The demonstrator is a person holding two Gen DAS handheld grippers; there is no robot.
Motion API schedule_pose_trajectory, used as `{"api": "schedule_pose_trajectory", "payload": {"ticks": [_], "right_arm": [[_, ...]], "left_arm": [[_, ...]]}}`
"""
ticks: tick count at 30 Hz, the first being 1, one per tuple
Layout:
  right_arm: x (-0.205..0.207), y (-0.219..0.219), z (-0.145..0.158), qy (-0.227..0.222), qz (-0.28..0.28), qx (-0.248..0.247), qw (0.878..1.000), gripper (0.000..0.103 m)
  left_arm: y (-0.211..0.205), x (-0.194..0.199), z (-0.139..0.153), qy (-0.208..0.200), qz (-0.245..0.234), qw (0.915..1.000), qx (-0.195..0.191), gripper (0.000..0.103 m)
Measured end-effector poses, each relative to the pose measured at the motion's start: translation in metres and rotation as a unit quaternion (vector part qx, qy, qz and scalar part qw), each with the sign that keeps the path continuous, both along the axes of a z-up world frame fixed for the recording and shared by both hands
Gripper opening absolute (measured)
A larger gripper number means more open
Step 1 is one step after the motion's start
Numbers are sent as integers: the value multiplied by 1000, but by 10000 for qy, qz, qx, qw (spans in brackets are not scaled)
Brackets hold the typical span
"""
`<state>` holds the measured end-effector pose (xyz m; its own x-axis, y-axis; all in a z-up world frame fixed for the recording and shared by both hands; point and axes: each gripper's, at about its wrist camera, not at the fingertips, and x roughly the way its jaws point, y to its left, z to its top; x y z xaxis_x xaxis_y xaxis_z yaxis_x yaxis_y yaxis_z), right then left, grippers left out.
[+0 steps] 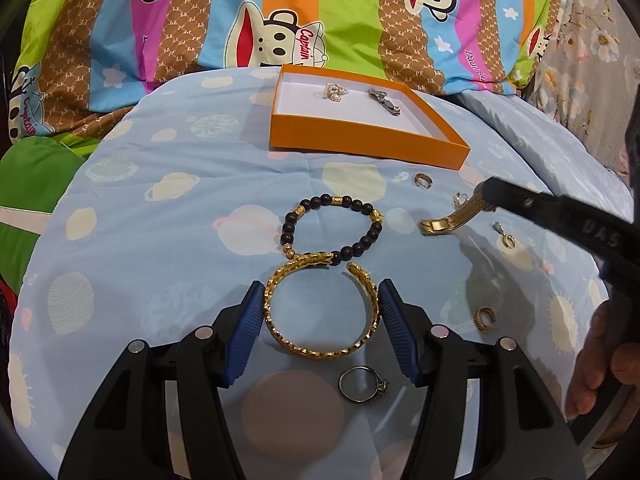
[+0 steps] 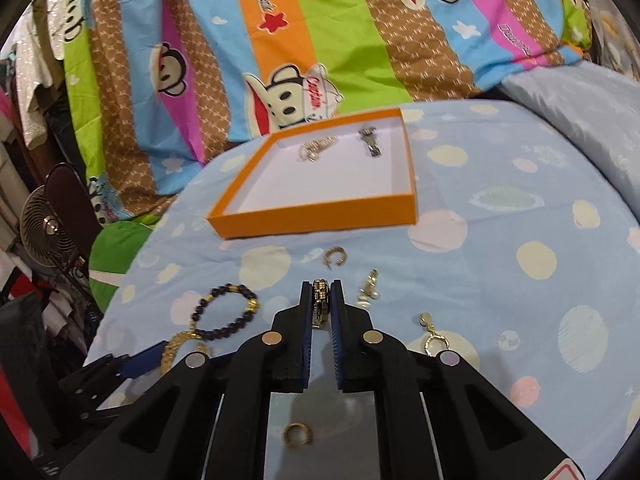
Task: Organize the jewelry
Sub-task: 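Carry the gold bangle and gold link bracelet into the orange box and release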
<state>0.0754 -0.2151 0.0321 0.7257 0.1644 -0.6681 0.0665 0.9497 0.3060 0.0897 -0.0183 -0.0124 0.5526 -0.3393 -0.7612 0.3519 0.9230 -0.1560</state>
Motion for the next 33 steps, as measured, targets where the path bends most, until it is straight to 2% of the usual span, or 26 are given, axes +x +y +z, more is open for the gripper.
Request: {"api": "schedule_pose_trajectory", "payload": {"ticks": [7,13,20,23,27,33], "right_arm": [[-6,-9,53,-471,190,88,9987,8],[14,-21,75,-565,314,-151,9978,8],[76,-35,70,-476,559,-607,9955,8],[105,-37,66,-519,726,-879,9921,8],[140,-37,56,-586,918,-1438,9836,8],[172,-35,24,-284,1083,-1674,9795,8]], "left_arm": [[9,1,13,48,-10,9996,-269,56],[13,9,40,-98,-77,9995,-297,56],[5,54,66,-166,-112,9993,-327,56],[-14,89,72,-316,-120,9994,-53,56],[-38,137,72,-199,-118,9997,-64,56],[-78,194,53,-177,-36,9996,239,56]]}}
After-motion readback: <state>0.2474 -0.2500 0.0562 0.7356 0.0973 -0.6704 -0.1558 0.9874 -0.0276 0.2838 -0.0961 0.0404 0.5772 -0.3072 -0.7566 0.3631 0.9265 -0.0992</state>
